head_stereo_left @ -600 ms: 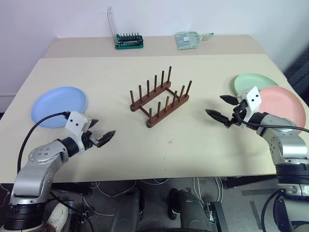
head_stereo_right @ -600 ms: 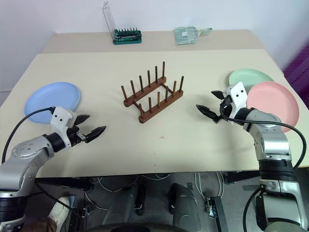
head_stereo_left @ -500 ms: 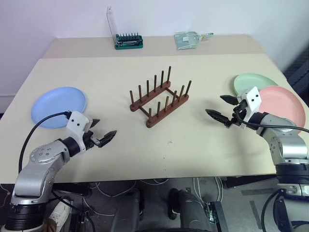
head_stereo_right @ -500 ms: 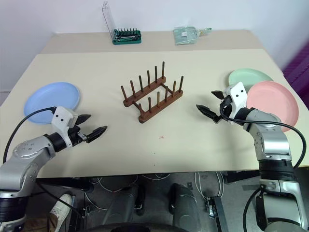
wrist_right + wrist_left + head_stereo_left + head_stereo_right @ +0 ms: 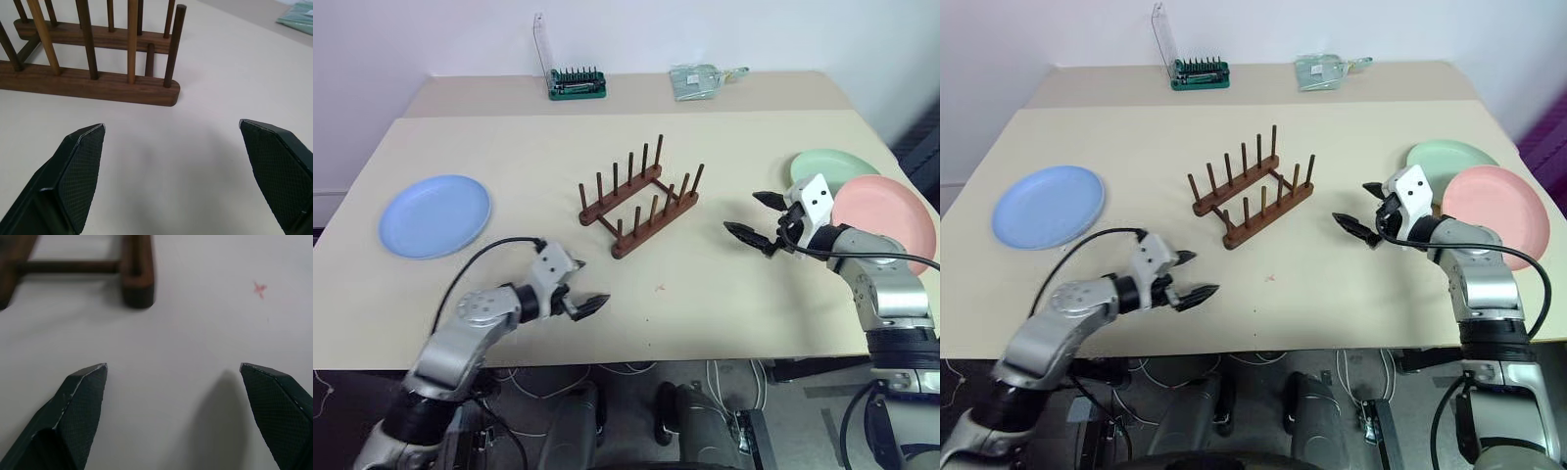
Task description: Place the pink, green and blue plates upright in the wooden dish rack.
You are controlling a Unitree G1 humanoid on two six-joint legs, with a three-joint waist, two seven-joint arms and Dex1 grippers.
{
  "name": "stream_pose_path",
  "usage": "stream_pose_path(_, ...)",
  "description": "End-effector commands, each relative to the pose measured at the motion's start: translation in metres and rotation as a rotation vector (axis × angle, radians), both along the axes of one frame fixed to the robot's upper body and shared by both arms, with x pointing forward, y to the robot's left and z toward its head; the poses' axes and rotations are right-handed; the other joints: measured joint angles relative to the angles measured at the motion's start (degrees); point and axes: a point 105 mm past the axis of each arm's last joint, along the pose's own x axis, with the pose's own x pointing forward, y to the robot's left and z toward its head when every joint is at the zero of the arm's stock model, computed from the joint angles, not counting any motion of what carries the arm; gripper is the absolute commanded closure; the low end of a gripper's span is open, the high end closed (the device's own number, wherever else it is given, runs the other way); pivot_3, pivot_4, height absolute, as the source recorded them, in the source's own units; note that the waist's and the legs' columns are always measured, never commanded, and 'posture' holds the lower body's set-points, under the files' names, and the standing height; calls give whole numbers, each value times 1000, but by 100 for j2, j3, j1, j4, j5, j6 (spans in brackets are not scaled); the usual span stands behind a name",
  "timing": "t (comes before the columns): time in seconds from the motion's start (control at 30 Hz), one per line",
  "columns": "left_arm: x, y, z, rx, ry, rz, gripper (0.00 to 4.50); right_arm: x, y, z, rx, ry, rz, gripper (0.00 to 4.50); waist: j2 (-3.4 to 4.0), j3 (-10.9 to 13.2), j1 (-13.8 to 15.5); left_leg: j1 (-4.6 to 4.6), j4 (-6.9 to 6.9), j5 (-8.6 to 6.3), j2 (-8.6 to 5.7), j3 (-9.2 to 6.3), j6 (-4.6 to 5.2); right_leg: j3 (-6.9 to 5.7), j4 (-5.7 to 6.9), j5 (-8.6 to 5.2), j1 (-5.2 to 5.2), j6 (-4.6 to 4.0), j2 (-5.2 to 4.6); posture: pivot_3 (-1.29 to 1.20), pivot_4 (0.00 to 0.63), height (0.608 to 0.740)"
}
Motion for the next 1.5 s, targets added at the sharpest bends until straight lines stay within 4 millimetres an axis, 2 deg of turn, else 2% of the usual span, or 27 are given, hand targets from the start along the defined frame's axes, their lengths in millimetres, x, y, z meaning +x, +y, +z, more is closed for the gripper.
stream_pose_path(0.03,24,-7,-15,40,-34,88,46,-5,-2,13,5,-63,-6,0,3,-2,50,2,2,0,-1,0,1,0,2,3,2,4,0,0,150,730)
stream_pose_path(0.1,34,-14,-21,28,-35,106,46,-7,-4,11,4,-58,-13,0,3,-3,107,7,10,1,2,1,2,1,5,7,7,1,6,0,150,730)
stream_pose_path(0.27,43,-33,-26,-14,-31,57,46,-14,-7,12,-3,-60,-33,0,14,-10,136,11,16,2,5,3,2,2,4,9,15,-5,1,0,150,730)
stream_pose_path(0.37,41,-39,-26,-27,-39,10,827,-20,-6,9,-9,-56,-40,0,16,-15,137,10,17,2,5,5,2,1,1,9,20,-6,-5,0,150,730)
stream_pose_path(0.53,39,-39,-26,-17,-47,-30,3418,-27,-6,3,-13,-46,-58,0,22,-19,127,12,17,2,5,17,4,2,-1,13,19,1,-9,0,150,730)
stream_pose_path(0.57,39,-40,-25,-15,-56,-42,3754,-28,-6,1,-23,-41,-57,0,23,-20,126,12,17,2,5,17,4,2,1,13,19,0,-9,0,150,730)
stream_pose_path(0.7,37,-46,-14,10,-97,-187,3750,-37,-9,-6,-81,-5,-38,0,24,-20,133,12,17,2,6,18,4,1,0,13,19,0,-9,0,150,730)
stream_pose_path(0.87,31,-60,-12,123,-118,-450,3750,-47,-15,-15,-133,31,-24,0,23,-20,139,6,16,-2,6,25,10,1,-6,12,14,-1,-9,0,150,730)
stream_pose_path(0.93,39,-68,-6,124,-131,-484,3750,-49,-20,-18,-147,36,-42,0,22,-19,153,3,16,-2,5,27,12,1,-11,12,14,0,-9,0,150,730)
stream_pose_path(1.07,55,-69,-4,125,-113,-474,3750,-53,-21,-20,-152,30,-59,0,18,-17,135,-1,20,-6,2,33,20,2,-15,17,15,7,-15,0,150,730)
stream_pose_path(1.2,60,-62,-5,107,-86,-456,1690,-58,-24,-24,-180,35,-74,0,17,-17,111,2,19,-7,5,35,21,2,-12,19,14,11,-12,0,150,730)
stream_pose_path(1.3,64,-48,-10,139,-75,-408,349,-61,-26,-26,-199,43,-78,0,17,-17,104,5,18,-7,9,35,21,2,-10,19,14,11,-10,0,150,730)
stream_pose_path(1.33,64,-40,-11,141,-57,-381,14,-62,-27,-27,-208,50,-77,249,17,-17,102,6,18,-7,10,35,21,3,-10,19,14,11,-10,0,150,730)
stream_pose_path(1.4,60,-20,-13,145,-32,-345,0,-61,-29,-30,-225,64,-79,730,19,-18,72,9,17,-7,12,36,21,5,-9,19,14,11,-8,0,150,730)
stream_pose_path(1.43,56,-14,-13,139,-20,-337,0,-61,-29,-31,-228,73,-69,1233,19,-18,38,12,15,-7,14,38,21,8,-8,19,14,11,-7,0,150,730)
stream_pose_path(1.5,41,-7,-12,118,13,-351,622,-61,-25,-34,-232,89,-44,2271,19,-19,-34,17,14,-7,18,38,21,9,-5,19,15,10,-1,0,150,730)
